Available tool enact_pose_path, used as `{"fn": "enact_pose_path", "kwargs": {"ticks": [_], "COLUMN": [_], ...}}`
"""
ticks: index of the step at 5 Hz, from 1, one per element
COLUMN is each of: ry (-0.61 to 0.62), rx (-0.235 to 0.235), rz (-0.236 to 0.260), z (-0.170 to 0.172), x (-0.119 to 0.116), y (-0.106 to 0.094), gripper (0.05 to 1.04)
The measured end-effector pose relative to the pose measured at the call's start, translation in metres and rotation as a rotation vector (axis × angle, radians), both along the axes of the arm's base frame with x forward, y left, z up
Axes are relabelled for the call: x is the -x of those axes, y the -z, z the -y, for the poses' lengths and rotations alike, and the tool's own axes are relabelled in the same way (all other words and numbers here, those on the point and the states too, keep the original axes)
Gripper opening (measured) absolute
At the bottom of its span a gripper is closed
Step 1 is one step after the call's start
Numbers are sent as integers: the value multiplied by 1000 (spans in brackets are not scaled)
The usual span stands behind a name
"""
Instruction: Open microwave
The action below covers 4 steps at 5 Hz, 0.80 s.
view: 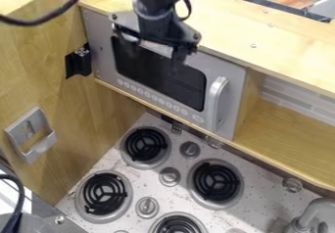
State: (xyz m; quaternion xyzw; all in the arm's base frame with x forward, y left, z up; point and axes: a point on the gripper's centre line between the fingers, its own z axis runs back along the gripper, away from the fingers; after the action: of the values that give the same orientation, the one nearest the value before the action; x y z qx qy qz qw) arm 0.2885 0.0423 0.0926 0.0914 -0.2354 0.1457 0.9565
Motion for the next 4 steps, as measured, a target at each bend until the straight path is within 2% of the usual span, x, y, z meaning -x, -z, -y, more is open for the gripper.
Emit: {"fn": "enact_pose_path", "kwargs": {"ticks": [1, 2, 4], "ry": [35, 73, 139], "rx": [46, 67, 83], "rz": [-3, -38, -45], "z": [9, 18, 32], "x": [0, -5, -29], "y": [15, 35, 56], "gripper": [1001, 1001, 1001]}}
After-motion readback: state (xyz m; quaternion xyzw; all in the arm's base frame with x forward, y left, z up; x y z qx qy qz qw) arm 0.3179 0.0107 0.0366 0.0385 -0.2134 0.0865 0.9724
